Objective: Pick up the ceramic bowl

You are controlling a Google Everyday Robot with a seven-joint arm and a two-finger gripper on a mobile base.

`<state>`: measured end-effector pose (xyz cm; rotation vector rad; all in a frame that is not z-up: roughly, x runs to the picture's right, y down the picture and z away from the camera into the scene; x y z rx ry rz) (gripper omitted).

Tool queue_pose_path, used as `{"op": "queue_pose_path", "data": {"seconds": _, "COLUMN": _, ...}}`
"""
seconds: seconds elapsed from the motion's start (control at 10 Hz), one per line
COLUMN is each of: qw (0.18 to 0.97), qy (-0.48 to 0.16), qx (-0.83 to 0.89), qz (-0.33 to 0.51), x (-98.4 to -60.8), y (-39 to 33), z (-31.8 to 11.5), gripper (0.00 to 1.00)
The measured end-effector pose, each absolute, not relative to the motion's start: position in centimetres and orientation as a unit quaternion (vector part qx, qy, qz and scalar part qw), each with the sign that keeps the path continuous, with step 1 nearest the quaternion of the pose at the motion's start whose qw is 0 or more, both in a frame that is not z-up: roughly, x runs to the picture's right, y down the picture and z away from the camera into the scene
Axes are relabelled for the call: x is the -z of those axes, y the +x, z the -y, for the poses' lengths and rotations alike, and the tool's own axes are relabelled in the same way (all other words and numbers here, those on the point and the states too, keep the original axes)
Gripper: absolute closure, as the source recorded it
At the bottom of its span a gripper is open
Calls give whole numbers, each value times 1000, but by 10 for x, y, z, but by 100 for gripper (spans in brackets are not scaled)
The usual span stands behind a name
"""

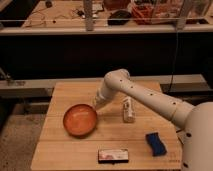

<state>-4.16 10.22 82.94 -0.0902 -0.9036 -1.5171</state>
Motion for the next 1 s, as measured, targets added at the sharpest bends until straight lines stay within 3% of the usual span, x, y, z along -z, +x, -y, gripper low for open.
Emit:
{"op": "queue_pose_path", "data": {"seconds": 0.7, "qw": 632, "qy": -47, "qx": 661, "qz": 401, "x": -837, "y": -46, "z": -102, "gripper": 83}}
{"op": "queue_pose_path", "data": {"seconds": 1.0, "qw": 630, "qy": -51, "qx": 661, "qz": 405, "x": -843, "y": -49, "z": -101, "gripper": 75}}
